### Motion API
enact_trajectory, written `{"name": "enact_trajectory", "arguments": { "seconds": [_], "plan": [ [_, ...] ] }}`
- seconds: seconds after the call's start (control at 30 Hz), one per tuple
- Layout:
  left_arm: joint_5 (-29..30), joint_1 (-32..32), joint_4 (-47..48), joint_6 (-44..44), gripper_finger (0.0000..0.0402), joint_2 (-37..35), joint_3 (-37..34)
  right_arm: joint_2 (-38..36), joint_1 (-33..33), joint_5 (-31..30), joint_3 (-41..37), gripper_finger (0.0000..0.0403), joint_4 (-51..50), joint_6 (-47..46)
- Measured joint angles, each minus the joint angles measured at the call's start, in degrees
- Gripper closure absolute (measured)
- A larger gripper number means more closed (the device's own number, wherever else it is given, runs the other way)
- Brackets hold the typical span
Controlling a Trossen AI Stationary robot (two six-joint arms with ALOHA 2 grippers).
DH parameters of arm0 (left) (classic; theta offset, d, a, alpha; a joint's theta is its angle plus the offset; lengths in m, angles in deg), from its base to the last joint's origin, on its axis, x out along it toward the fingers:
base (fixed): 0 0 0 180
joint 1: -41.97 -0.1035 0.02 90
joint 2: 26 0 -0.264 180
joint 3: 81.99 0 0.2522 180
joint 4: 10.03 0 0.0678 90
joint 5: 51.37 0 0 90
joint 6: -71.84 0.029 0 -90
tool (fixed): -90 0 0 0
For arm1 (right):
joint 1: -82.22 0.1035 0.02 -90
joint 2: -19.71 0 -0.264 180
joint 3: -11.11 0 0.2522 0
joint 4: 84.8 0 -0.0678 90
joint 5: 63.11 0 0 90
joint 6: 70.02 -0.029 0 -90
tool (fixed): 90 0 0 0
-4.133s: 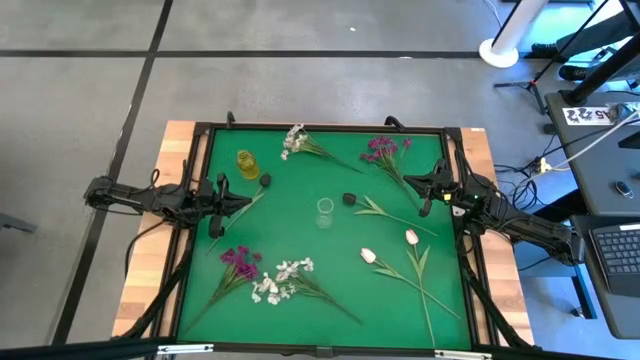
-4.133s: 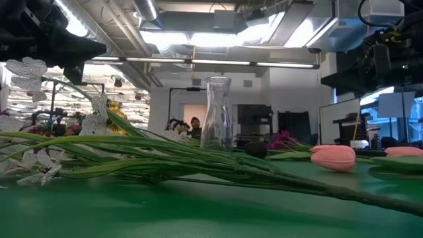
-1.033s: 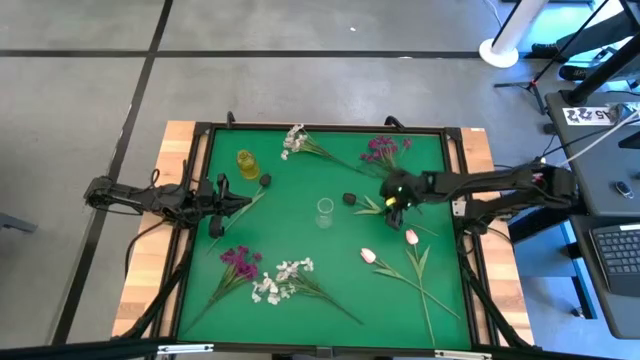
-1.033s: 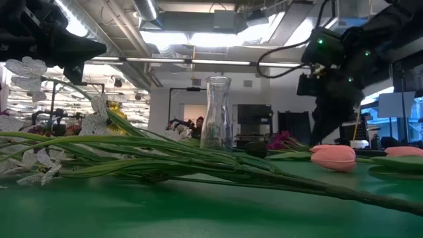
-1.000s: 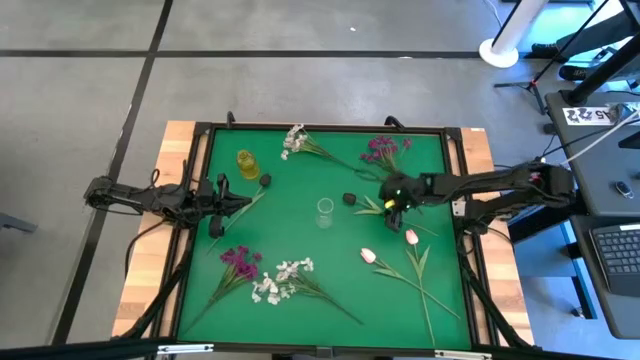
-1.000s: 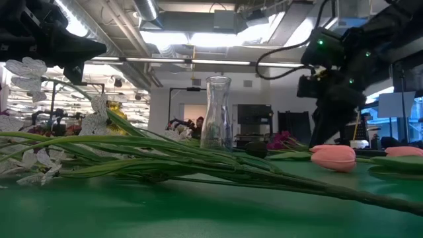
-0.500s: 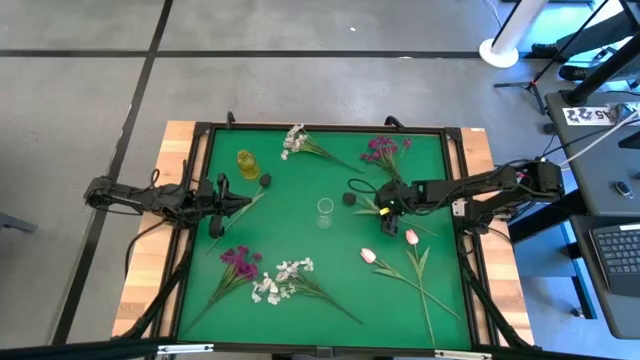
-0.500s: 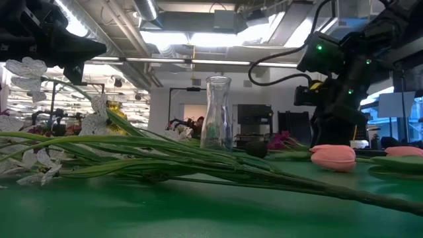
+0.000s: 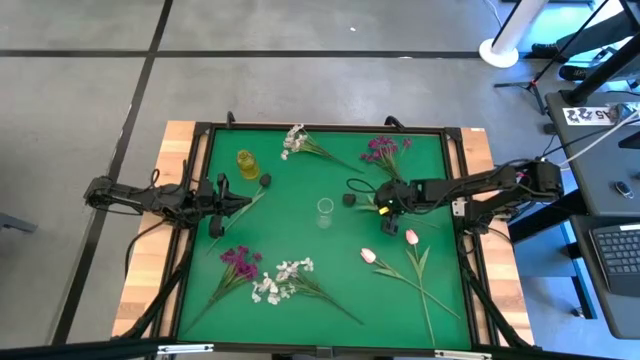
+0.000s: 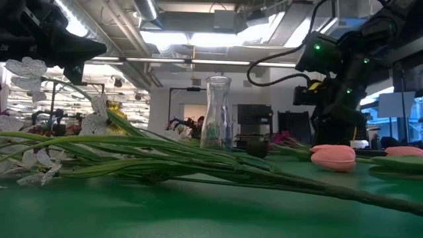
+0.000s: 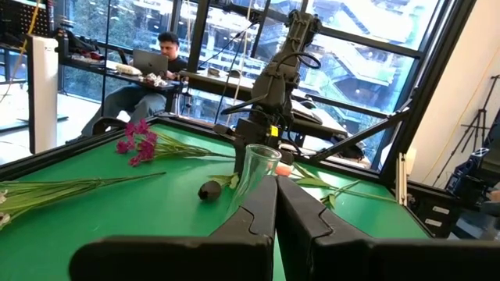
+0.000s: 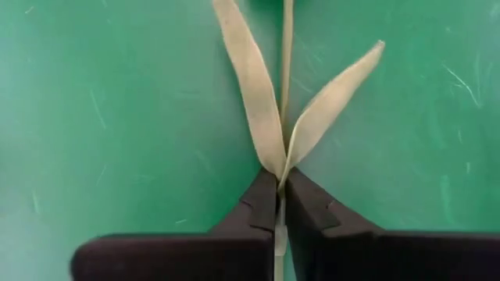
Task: Sort flowers into vase by color
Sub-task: Put the right black tulip into the transparent vase
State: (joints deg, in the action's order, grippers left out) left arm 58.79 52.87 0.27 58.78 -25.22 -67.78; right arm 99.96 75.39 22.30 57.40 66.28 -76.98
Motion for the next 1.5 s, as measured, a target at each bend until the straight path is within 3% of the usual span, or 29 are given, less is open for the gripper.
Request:
{"name": "enact_trajectory", "arguments": {
  "seconds": [0.23, 0.47, 0.6, 0.73, 0.87, 1.0, 1.3, 1.5],
  "plan": [
    [0.01, 0.0, 0.01, 0.0, 0.0401, 0.0, 0.0, -2.14, 0.0, -4.21, 10.14, 0.0396, -7.47, 2.39],
    [0.02, 0.0, 0.0, 0.0, 0.0401, 0.01, 0.0, -10.77, -0.03, -9.45, 19.61, 0.0397, -8.4, 6.59],
    [0.02, 0.0, 0.0, 0.0, 0.0401, 0.0, 0.0, -17.86, -0.04, -5.75, 19.49, 0.0397, 6.37, 8.59],
    [0.0, 0.0, 0.02, 0.0, 0.0401, 0.02, 0.0, -20.9, 0.04, 5.16, 14.7, 0.0399, 30.41, 10.34],
    [0.0, 0.0, 0.03, 0.0, 0.0401, 0.02, 0.0, -18.66, 0.09, 13.82, 9.0, 0.04, 54.64, 9.86],
    [0.0, 0.0, 0.02, 0.0, 0.0401, 0.02, 0.0, -13.64, 0.07, 18.82, 6.42, 0.04, 69.9, 8.43],
    [0.02, 0.0, 0.02, 0.0, 0.0401, 0.02, 0.0, -2.31, 0.04, 20.69, 6.64, 0.04, 84.09, 5.78],
    [0.02, 0.0, 0.0, 0.0, 0.0401, 0.01, 0.0, 3.07, 0.04, 20.71, 9.01, 0.04, 85.92, 5.36]
  ]
}}
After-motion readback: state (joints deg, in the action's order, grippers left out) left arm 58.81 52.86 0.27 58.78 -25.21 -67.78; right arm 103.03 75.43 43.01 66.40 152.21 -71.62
